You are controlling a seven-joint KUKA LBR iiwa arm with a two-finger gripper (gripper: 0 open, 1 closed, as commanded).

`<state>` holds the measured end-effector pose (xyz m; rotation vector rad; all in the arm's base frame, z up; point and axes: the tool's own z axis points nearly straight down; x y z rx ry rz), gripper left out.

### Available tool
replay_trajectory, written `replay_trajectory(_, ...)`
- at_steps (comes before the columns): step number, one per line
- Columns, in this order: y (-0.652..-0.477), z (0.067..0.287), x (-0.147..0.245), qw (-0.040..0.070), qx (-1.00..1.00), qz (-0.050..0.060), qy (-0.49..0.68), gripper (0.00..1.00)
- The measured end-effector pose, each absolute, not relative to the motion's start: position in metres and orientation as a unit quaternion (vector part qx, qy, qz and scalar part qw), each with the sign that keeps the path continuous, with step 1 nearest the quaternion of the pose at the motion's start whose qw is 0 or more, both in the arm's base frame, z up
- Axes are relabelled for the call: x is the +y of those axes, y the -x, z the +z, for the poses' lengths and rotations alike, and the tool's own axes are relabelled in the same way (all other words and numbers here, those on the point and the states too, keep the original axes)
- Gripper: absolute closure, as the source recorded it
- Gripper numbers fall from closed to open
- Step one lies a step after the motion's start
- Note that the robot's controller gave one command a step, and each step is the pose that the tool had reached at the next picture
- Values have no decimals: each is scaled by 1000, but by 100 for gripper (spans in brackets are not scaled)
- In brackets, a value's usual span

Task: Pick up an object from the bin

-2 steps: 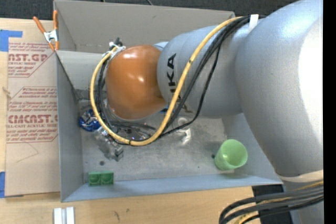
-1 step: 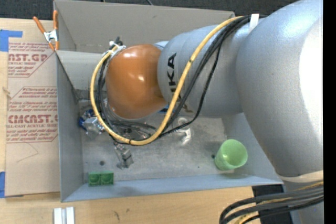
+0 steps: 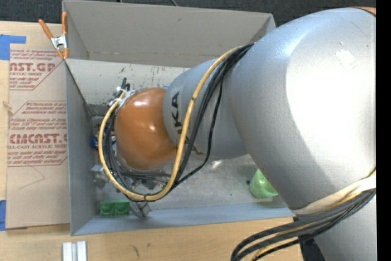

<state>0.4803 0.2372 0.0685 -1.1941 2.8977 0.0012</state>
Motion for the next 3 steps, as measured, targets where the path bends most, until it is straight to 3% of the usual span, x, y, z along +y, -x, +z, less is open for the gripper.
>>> replay_trajectory(1, -479, 70, 237, 0, 925, 1, 379, 100)
replay_trajectory(2, -488, 69, 239, -4, 950, -4, 311, 100)
replay_trajectory(3, -489, 71, 244, 3, 950, 0, 311, 0)
